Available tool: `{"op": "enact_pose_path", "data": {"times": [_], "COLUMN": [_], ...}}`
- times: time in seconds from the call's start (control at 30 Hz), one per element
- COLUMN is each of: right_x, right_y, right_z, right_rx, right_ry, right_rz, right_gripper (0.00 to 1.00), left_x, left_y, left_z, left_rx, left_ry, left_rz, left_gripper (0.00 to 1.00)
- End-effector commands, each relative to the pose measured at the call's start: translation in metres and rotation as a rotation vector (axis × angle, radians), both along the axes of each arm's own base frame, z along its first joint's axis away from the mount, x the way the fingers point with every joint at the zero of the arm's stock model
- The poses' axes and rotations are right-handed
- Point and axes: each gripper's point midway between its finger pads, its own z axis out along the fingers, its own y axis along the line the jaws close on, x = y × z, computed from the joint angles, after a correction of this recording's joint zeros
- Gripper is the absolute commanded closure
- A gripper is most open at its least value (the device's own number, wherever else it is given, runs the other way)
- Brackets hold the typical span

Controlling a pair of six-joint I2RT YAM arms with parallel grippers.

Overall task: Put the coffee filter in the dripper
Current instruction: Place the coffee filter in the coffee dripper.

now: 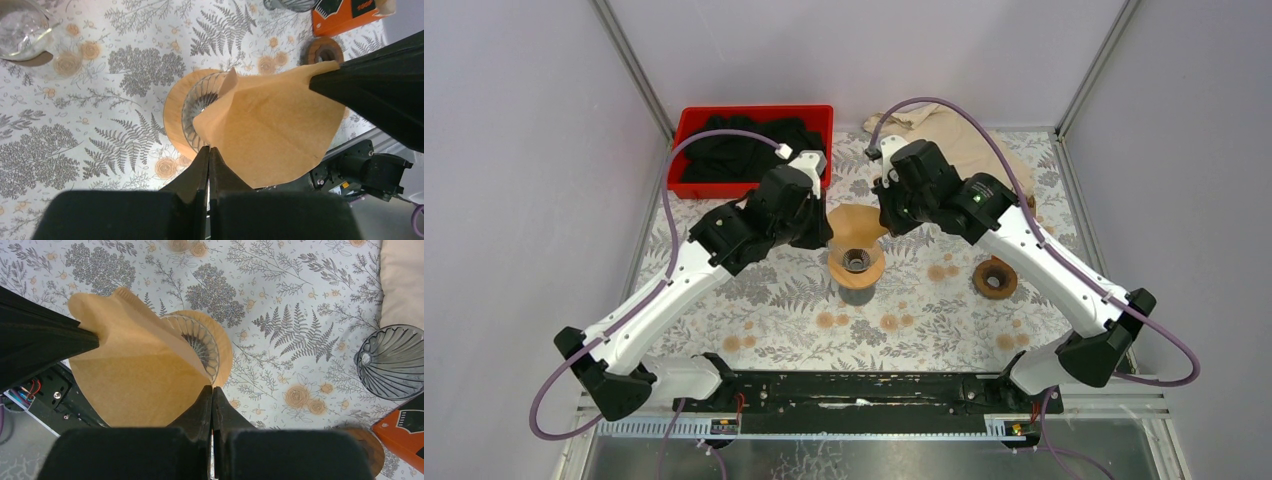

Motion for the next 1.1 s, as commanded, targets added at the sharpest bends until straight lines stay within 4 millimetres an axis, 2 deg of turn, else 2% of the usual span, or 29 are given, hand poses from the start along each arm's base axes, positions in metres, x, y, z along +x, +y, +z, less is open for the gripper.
{"op": "enact_pose_path", "data": {"times": [0.0,0.17,0.43,0.8,1.07], "right_x": [-0.001,0.0,0.003,0.002,-0.001], "right_y": [0.006,0.008,0.011,0.012,0.012], "right_z": [-0.002,-0.025,-0.047,-0.052,-0.061], "right_rx": [0.01,-0.029,-0.064,-0.084,-0.092], "right_ry": [0.012,0.049,0.084,0.098,0.12], "right_rz": [0.013,0.016,0.018,0.035,0.042], "right_gripper": [1.0,1.0,1.0,1.0,0.97], "left_x": [-0.009,-0.009,-0.005,-0.005,-0.008], "left_y": [0.003,0.003,0.002,0.002,0.002], "left_z": [-0.017,-0.028,-0.039,-0.054,-0.065], "left_rx": [0.014,0.038,0.071,0.096,0.106], "left_ry": [0.058,0.081,0.099,0.136,0.164], "left_rz": [-0.009,-0.012,-0.013,-0.013,-0.013], "left_gripper": [0.99,0.99,1.0,1.0,0.95]}}
